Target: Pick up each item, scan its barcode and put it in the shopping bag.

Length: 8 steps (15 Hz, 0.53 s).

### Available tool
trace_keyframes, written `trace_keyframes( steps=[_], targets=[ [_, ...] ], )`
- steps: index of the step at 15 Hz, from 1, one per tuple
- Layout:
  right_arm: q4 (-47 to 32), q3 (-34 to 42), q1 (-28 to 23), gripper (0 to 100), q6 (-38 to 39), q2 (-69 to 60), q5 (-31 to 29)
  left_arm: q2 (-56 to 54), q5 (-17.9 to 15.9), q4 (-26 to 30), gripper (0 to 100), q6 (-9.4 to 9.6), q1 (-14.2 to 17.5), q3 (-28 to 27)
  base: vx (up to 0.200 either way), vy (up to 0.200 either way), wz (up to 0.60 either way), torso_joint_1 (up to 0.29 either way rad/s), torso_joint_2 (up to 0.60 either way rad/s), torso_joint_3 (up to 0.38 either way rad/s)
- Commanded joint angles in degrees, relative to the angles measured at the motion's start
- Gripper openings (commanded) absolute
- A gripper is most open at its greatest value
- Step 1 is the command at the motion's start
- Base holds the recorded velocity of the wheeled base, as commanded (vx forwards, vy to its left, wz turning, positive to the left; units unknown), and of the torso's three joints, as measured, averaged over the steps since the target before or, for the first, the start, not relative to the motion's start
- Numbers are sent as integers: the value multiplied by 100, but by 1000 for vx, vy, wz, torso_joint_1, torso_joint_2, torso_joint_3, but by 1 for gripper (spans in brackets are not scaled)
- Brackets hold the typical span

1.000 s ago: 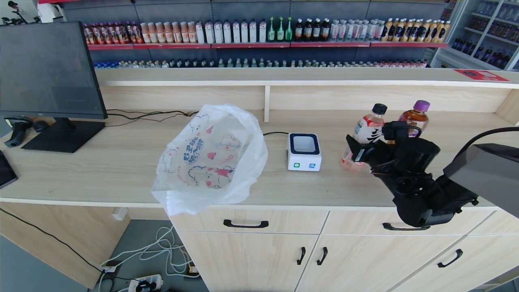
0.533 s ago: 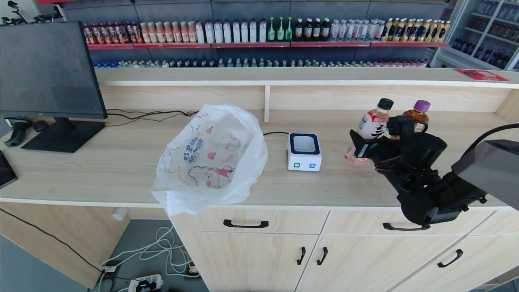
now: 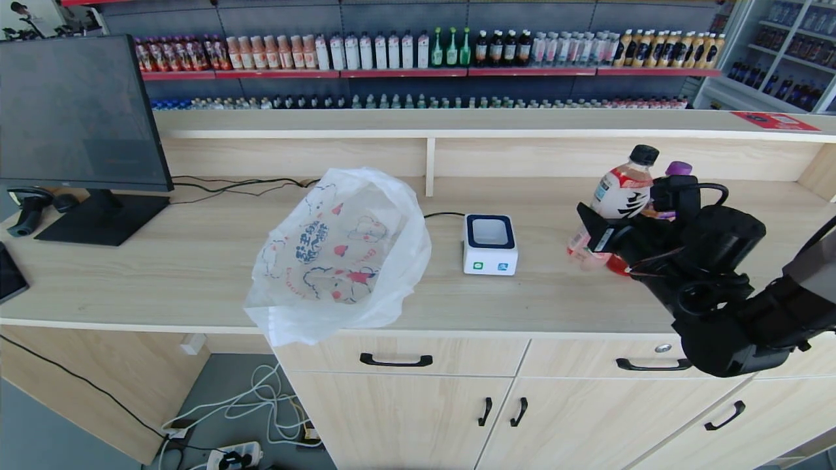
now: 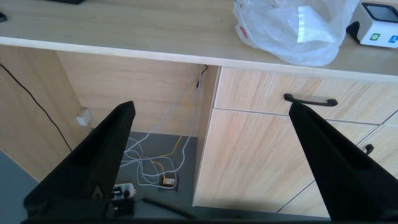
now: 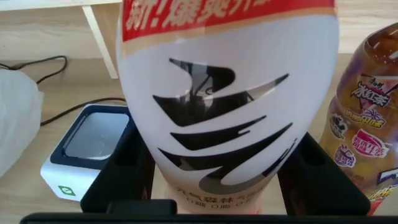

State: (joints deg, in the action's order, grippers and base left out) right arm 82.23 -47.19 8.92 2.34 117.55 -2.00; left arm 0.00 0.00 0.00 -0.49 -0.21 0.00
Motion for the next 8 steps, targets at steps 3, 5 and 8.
trace_keyframes(
  steps=[3,5,8],
  targets=[
    [22,1344,373,0,-32,-1340,121,0,0,0,100,5,3,0,0,0,0,0,0,0],
    [30,2100,417,0,-32,-1947,270,0,0,0,100,5,3,0,0,0,0,0,0,0],
    [30,2961,426,0,-41,-2861,481,0,0,0,100,5,3,0,0,0,0,0,0,0]
  ],
)
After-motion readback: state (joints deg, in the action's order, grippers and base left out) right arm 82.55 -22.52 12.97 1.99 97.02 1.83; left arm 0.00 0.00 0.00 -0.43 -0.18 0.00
